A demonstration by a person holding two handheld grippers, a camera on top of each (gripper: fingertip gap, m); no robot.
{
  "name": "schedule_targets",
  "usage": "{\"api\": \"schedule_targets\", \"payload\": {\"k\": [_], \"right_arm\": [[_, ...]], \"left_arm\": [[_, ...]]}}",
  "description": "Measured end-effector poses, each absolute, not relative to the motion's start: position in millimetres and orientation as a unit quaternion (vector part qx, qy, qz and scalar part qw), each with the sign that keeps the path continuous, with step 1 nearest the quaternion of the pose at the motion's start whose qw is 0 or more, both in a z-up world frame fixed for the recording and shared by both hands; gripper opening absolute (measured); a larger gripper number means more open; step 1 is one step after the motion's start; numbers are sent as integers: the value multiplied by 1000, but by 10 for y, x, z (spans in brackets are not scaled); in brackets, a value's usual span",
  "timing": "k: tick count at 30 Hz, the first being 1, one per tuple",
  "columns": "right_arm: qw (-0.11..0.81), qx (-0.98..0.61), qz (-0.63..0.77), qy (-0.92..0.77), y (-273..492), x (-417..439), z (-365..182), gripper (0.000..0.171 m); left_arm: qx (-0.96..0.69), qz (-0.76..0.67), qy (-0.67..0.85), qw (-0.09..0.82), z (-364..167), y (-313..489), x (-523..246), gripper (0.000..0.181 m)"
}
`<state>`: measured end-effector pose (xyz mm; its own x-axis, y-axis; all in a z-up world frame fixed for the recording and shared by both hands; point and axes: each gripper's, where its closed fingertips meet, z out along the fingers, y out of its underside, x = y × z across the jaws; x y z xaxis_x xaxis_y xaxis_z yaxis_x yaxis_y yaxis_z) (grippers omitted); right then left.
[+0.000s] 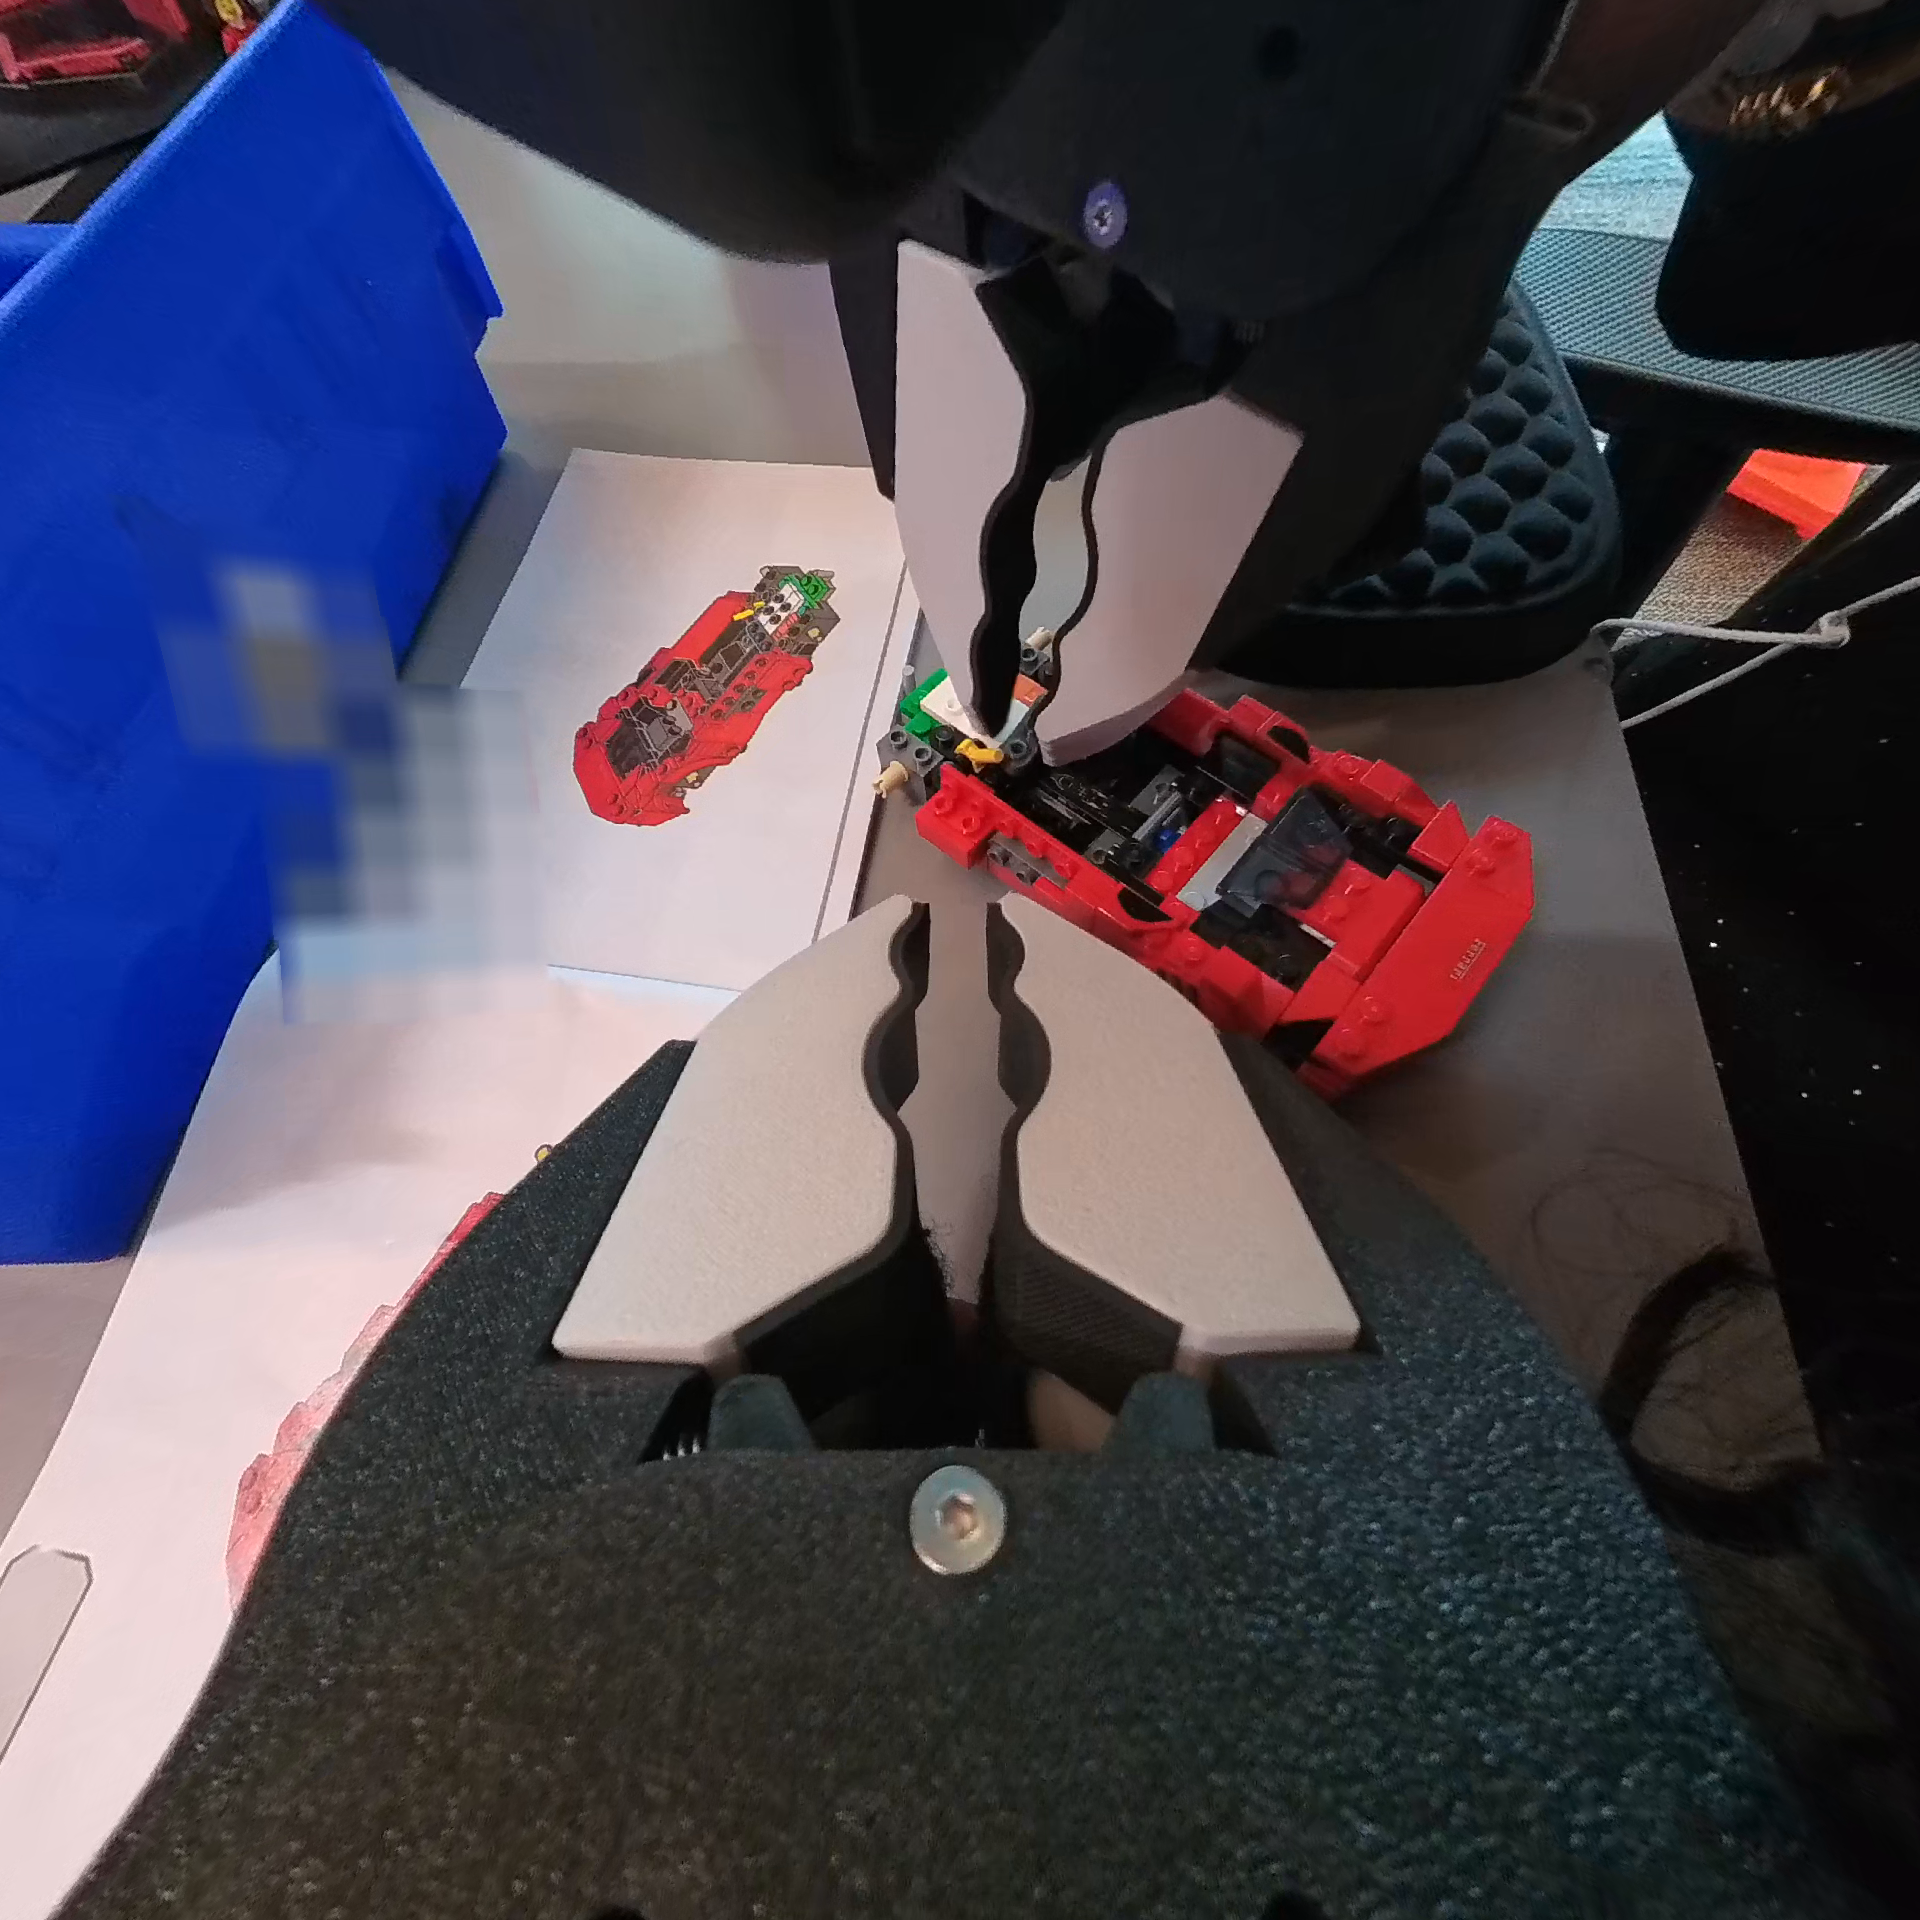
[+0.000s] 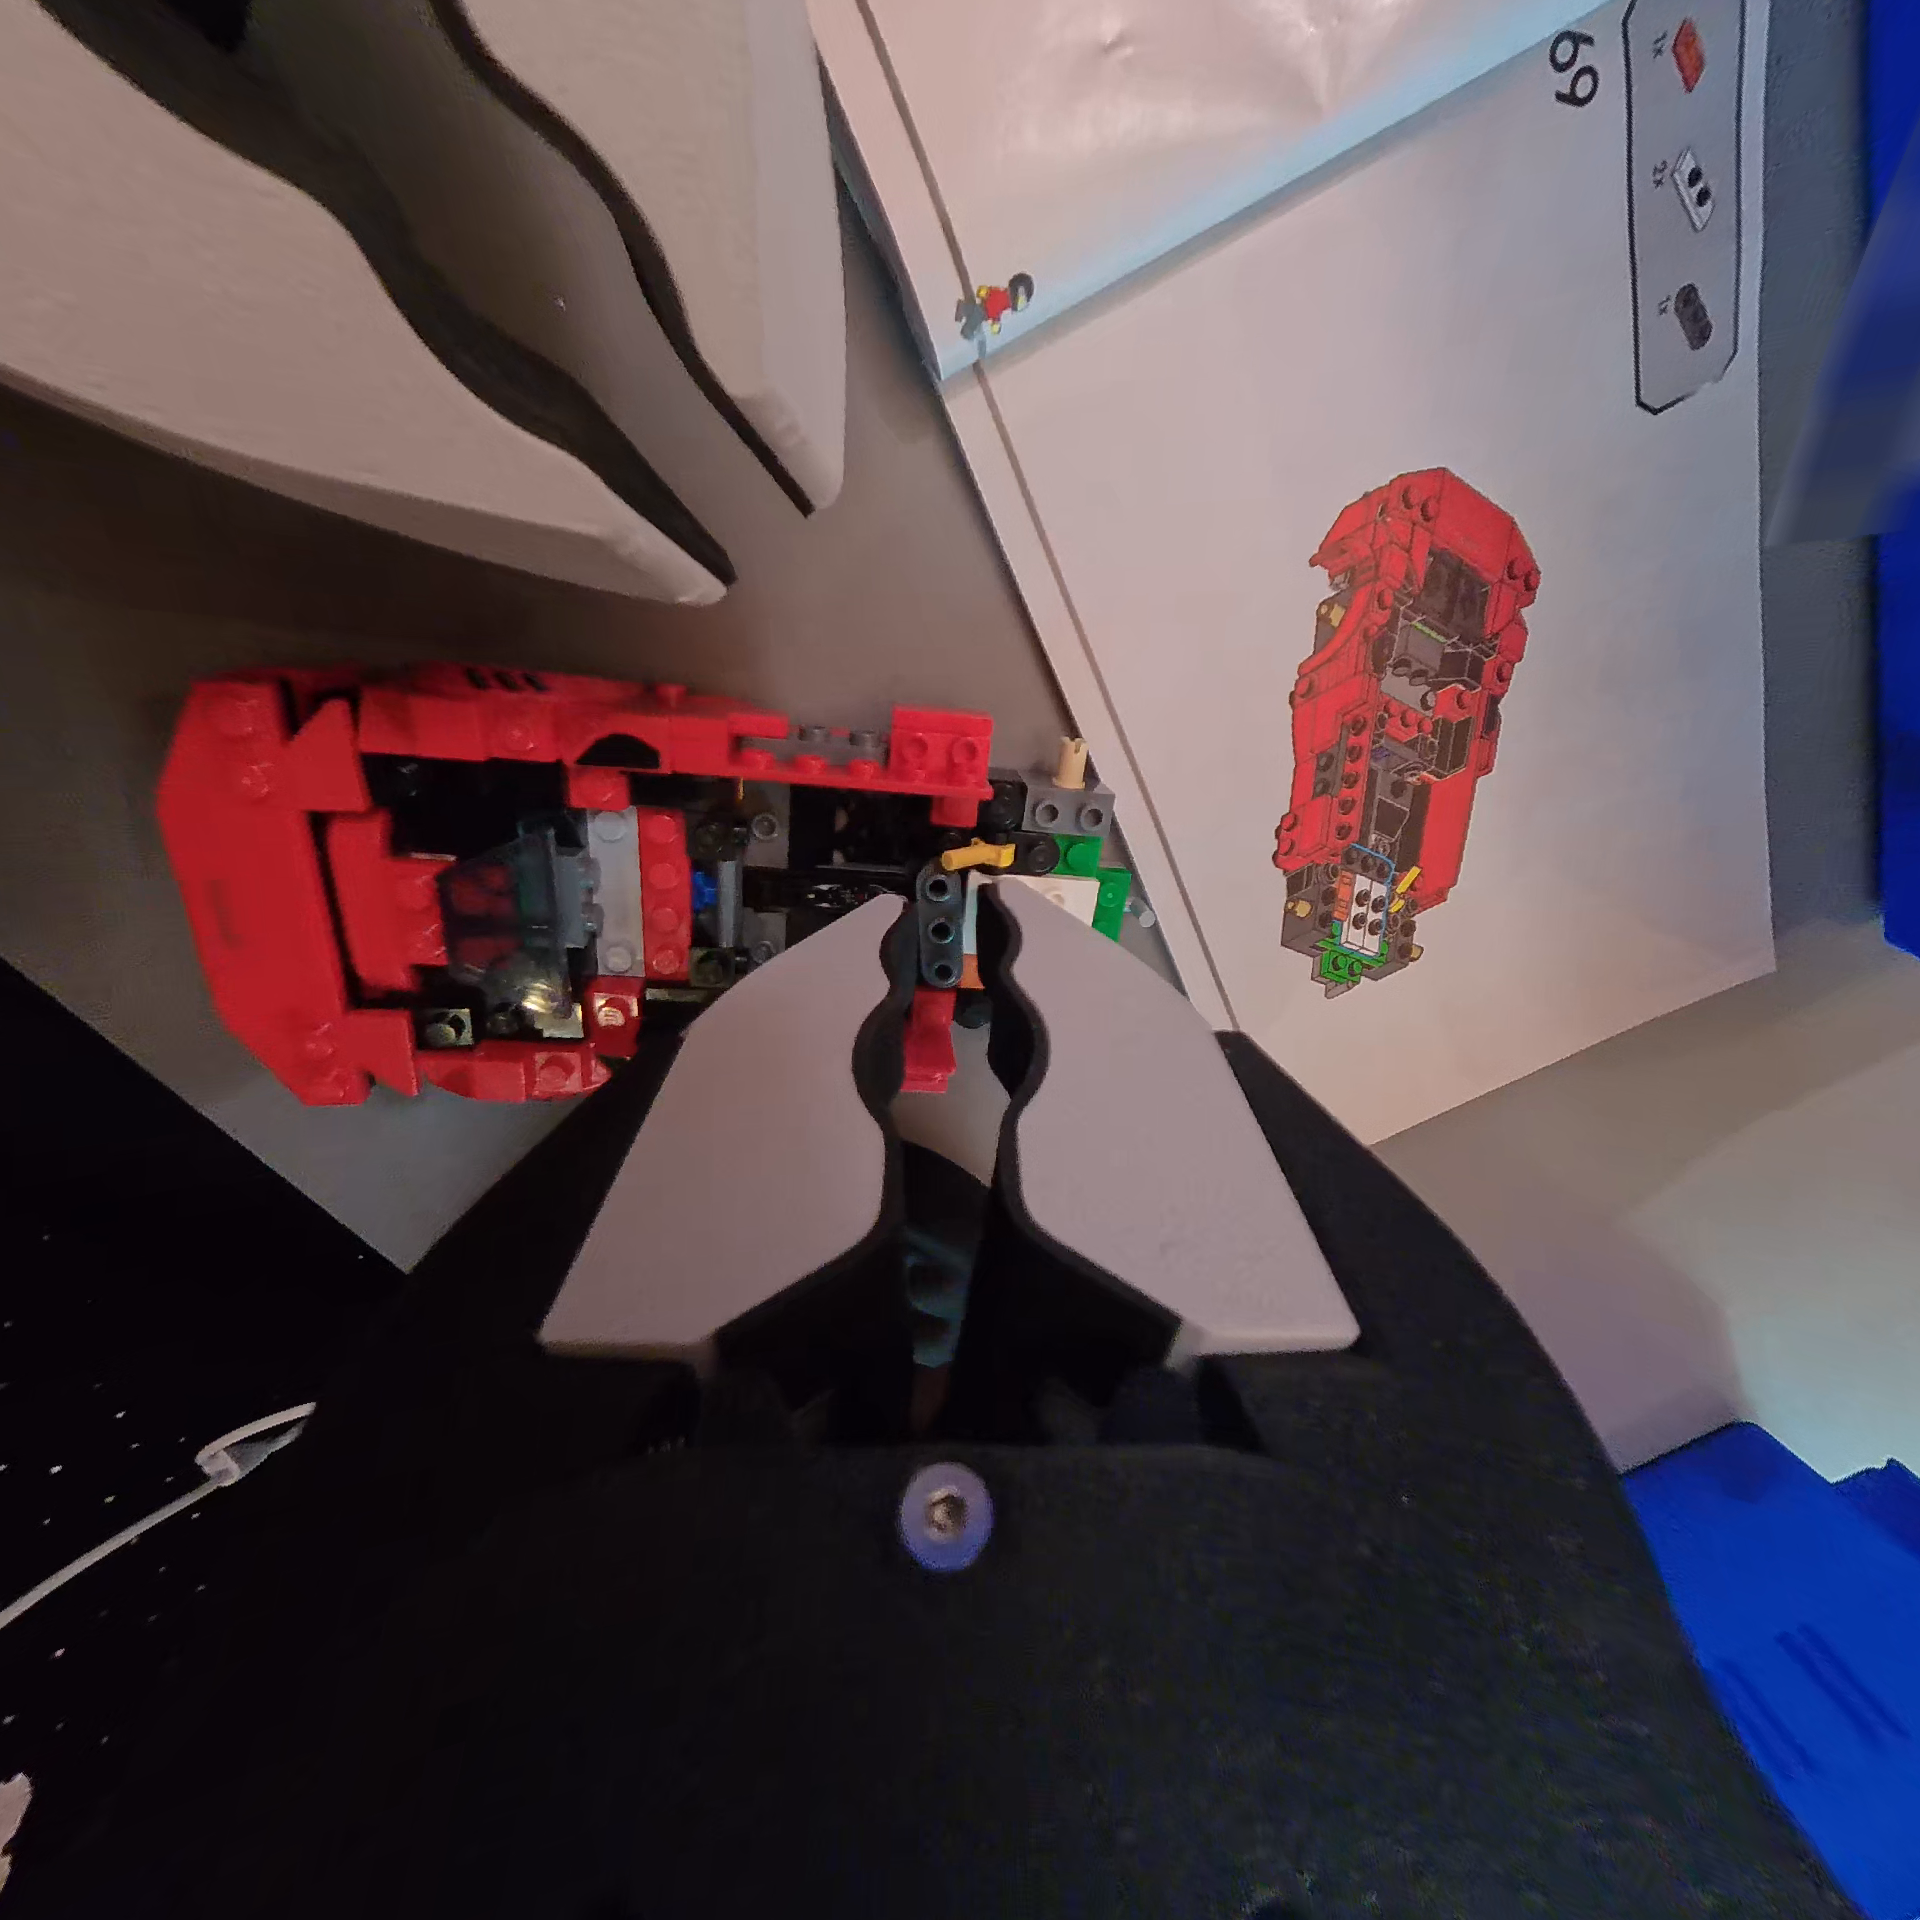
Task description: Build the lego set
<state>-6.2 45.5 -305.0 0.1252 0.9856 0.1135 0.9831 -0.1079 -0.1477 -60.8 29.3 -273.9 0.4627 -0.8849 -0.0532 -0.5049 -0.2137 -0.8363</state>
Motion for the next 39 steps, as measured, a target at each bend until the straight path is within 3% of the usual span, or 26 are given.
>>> {"api": "schedule_targets", "payload": {"k": [39], "right_arm": [[105, -750, -7, -653, 521, -41, -3040, 22]], "left_arm": [[-745, -226, 468, 418, -2746, 287, -605, 11]]}}
